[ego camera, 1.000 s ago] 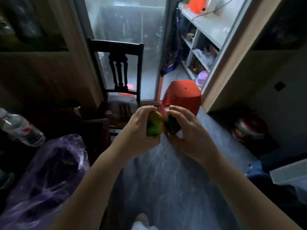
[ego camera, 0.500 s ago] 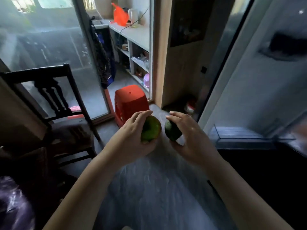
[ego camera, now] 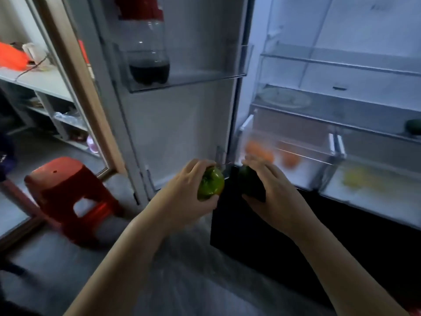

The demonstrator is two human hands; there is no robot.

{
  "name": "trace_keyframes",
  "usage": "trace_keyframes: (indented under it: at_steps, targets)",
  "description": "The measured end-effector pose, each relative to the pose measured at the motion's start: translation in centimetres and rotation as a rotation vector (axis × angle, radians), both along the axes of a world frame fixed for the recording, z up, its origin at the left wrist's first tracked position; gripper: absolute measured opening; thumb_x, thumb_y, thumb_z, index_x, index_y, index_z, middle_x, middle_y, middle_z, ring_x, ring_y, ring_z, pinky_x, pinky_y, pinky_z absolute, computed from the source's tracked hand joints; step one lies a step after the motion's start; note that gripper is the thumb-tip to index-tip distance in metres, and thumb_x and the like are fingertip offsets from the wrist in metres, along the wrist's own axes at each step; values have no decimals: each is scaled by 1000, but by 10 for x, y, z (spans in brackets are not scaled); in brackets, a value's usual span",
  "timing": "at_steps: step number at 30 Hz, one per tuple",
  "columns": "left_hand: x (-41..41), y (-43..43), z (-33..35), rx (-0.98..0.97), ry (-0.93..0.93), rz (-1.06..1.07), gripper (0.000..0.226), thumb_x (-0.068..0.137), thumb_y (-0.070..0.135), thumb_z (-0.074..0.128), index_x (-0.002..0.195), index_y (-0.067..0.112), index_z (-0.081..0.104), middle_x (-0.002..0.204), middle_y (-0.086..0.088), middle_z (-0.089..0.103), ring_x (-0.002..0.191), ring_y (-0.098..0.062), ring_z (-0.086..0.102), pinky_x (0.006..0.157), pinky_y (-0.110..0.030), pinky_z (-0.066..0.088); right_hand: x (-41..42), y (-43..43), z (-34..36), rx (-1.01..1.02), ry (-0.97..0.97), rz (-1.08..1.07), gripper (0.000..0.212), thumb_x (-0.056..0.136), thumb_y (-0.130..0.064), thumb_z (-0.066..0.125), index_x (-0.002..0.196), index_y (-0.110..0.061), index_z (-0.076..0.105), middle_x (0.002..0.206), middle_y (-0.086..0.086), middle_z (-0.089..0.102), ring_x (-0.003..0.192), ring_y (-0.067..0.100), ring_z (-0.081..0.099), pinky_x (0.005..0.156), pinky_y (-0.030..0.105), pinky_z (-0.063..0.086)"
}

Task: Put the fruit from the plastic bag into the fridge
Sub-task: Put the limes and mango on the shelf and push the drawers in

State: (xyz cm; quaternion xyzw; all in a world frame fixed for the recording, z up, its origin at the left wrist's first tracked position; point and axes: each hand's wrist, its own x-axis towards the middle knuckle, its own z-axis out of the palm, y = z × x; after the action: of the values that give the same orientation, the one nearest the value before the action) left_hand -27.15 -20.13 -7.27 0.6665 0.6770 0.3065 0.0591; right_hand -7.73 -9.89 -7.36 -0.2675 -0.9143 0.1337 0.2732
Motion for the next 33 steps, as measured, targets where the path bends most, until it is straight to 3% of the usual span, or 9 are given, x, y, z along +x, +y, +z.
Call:
trace_keyframes:
  at_steps: [5, 10, 16, 20, 25, 29, 33]
  targets:
    - [65, 63, 11, 30, -5, -205, 63, 76, 43, 58, 133, 33, 34, 130, 17, 34, 108, -5, 45, 89, -23, 39, 87, 21, 4, 25, -10, -211, 68, 78, -20, 72, 138, -20, 41, 143, -6, 39, 132, 9, 36, 108, 21, 29]
    - [124, 119, 17, 9, 22, -412, 65, 77, 43, 60, 134, 35, 31, 131, 14, 35, 114, -7, 43, 98, -24, 38, 158, 40, 7, -5, 3, -391, 71, 75, -17, 75, 138, -21, 41, 142, -8, 39, 132, 6, 35, 108, 11, 22]
    - [180, 191, 23, 28, 45, -577, 67, 75, 49, 58, 135, 35, 33, 132, 15, 38, 114, -3, 42, 94, -20, 37, 214, 74, 9, -17, 26, -547, 69, 75, -13, 74, 136, -23, 43, 141, -12, 39, 130, 1, 35, 106, 4, 18]
    - [209, 244, 26, 57, 55, -659, 66, 77, 43, 63, 136, 33, 35, 133, 16, 37, 110, 3, 40, 87, -7, 32, 240, 110, 7, -2, 38, -603, 70, 76, -13, 73, 137, -26, 42, 144, -15, 37, 133, -3, 32, 108, 12, 25]
    - [232, 322, 28, 64, 41, -715, 67, 74, 53, 49, 136, 34, 33, 132, 19, 34, 117, -3, 44, 94, -28, 44, 265, 180, 9, 20, 44, -626, 67, 76, -11, 72, 136, -24, 43, 145, -11, 37, 135, 0, 31, 109, 17, 27]
    - [236, 386, 33, 64, 11, -726, 65, 75, 44, 56, 136, 30, 36, 133, 17, 31, 117, -1, 41, 95, -18, 37, 272, 254, 13, 37, 55, -632, 63, 77, -8, 69, 133, -21, 44, 144, -7, 35, 133, 6, 34, 106, 20, 31]
    - [237, 443, 38, 52, 15, -710, 66, 74, 47, 54, 136, 31, 36, 131, 14, 32, 116, -2, 43, 93, -19, 39, 275, 322, 12, 33, 43, -629, 60, 76, -5, 66, 131, -18, 45, 139, -5, 38, 133, 8, 34, 107, 19, 29]
